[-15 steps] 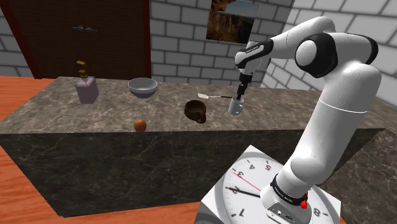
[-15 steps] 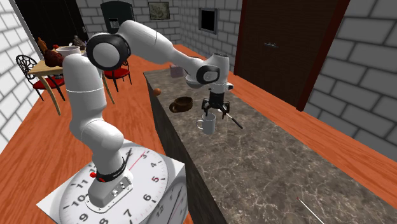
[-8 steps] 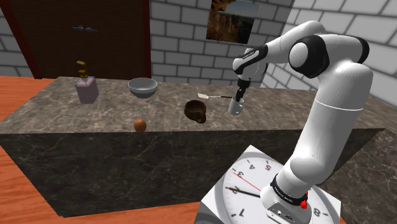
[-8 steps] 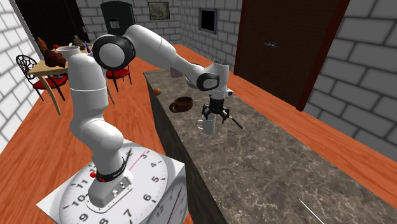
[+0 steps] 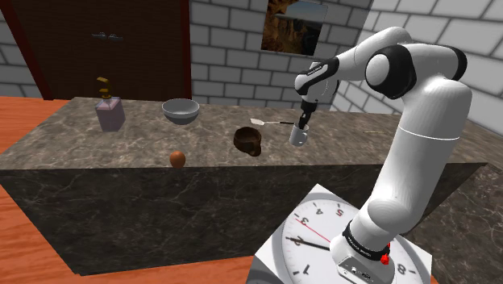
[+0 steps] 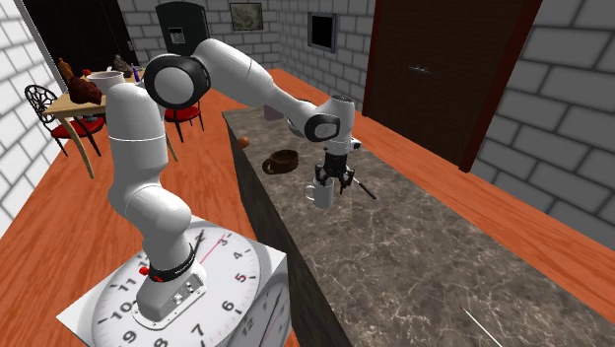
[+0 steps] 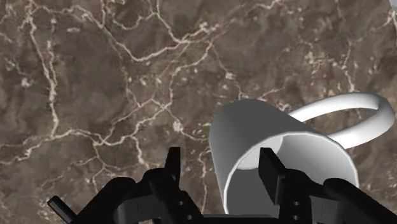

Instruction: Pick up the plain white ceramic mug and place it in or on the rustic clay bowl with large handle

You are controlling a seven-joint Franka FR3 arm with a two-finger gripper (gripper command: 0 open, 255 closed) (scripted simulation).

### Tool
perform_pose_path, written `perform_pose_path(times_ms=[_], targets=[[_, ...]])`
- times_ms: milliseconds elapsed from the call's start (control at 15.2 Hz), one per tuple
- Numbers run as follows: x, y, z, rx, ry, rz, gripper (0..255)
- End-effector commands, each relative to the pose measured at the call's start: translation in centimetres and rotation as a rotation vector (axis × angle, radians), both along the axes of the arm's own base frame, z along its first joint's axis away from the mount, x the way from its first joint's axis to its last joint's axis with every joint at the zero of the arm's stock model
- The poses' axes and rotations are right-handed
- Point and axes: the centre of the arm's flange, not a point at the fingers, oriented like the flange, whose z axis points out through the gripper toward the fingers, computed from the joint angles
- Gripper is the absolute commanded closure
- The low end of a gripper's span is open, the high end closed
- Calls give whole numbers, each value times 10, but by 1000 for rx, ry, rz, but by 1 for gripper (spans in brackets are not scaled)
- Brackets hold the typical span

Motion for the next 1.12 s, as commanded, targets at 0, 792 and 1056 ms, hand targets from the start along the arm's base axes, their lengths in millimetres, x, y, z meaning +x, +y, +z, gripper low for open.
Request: perform_pose_path(times_ms=[0, 792, 1056], targets=[[0, 0, 0, 0, 0, 0, 255], [0, 0, 21, 0, 0, 0, 255], [0, 0, 42, 0, 0, 0, 255]])
